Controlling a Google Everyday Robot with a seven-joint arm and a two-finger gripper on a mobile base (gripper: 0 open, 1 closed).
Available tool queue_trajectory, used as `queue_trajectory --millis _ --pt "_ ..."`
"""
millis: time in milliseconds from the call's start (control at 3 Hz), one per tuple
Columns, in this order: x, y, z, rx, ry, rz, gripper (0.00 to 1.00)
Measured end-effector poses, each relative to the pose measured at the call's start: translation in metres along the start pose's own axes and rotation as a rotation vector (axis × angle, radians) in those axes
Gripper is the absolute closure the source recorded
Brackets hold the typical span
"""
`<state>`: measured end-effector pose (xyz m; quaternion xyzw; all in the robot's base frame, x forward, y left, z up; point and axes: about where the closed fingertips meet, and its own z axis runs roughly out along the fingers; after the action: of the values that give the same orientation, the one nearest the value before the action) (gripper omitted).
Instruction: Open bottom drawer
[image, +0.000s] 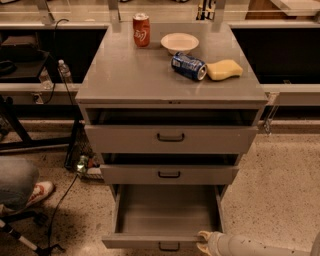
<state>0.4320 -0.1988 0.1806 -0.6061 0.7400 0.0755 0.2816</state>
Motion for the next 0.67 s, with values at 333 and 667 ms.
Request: queue_trajectory --millis 333,667 --pt "0.0 0.0 0.0 0.0 0.0 0.0 0.35" --pt "-0.0001 0.0001 0.0001 0.0 0.0 0.0 0.11"
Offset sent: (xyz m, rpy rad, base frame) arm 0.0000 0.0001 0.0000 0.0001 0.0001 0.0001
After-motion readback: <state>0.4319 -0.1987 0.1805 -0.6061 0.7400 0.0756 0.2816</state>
